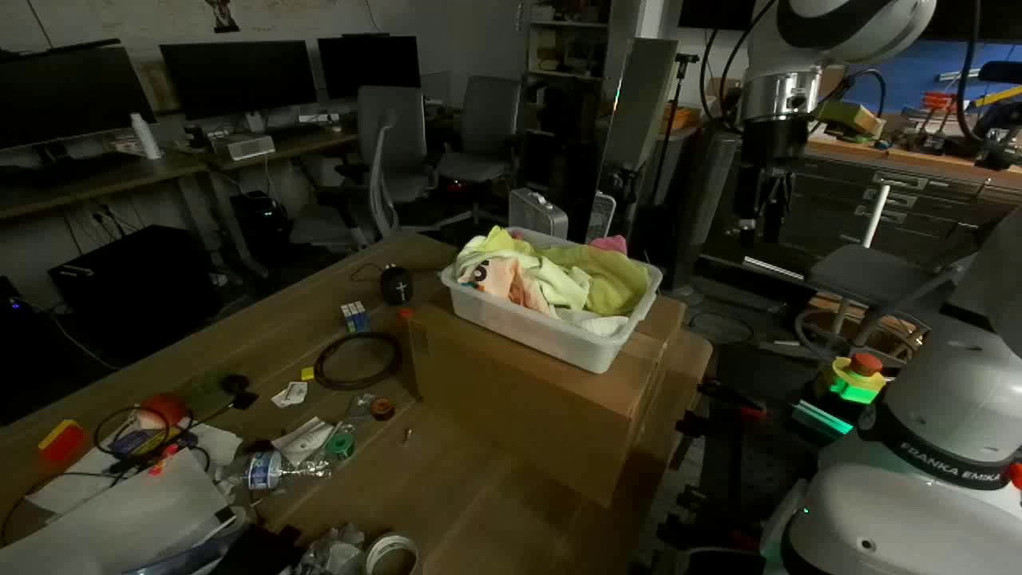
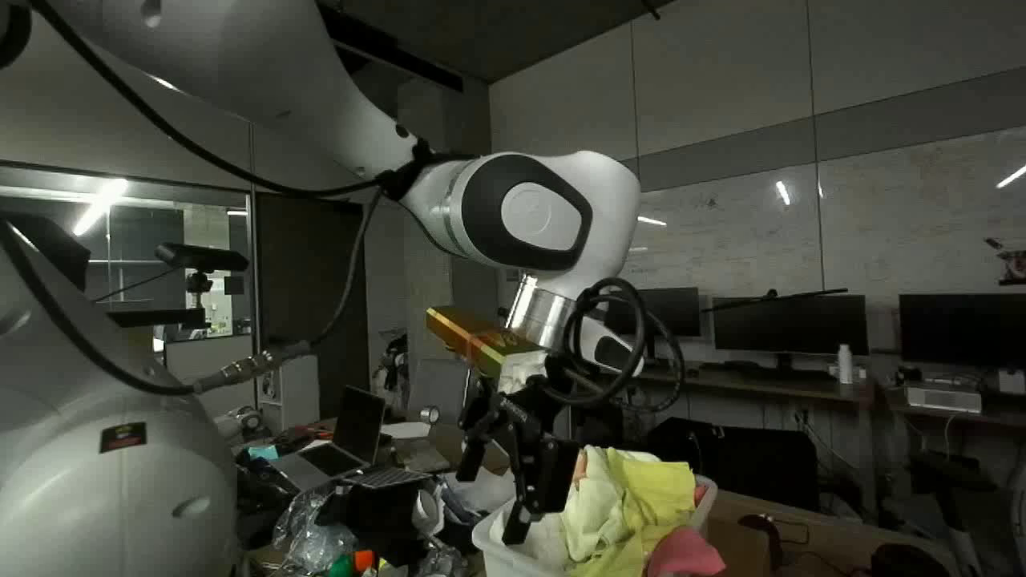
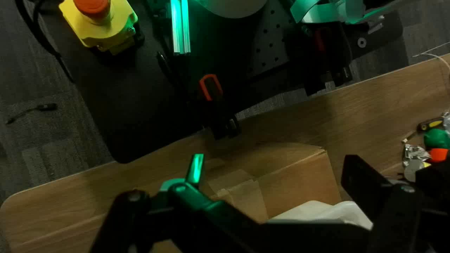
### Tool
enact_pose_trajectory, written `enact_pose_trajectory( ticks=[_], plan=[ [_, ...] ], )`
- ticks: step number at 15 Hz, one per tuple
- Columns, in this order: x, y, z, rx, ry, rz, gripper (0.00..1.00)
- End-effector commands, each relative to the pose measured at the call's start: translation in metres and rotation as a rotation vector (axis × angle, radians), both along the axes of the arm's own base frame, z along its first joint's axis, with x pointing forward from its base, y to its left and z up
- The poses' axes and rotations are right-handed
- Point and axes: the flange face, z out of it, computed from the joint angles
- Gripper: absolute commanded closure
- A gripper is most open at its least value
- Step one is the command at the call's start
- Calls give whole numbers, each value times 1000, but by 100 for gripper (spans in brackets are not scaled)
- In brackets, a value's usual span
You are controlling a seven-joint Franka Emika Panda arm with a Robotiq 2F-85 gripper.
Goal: Move the shirts and towels from the storage box and put them on the table
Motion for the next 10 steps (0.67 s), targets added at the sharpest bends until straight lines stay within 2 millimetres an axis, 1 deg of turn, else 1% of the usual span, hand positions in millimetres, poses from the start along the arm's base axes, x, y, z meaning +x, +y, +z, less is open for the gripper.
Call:
enact_pose_trajectory(
  ticks=[1,5,8,10],
  plan=[
    [0,0,1,0,-1,0,0],
    [1,-1,2,-1,-2,0,0],
    [20,11,8,-60,-66,47,0],
    [38,24,17,-96,-145,100,0]
  ],
)
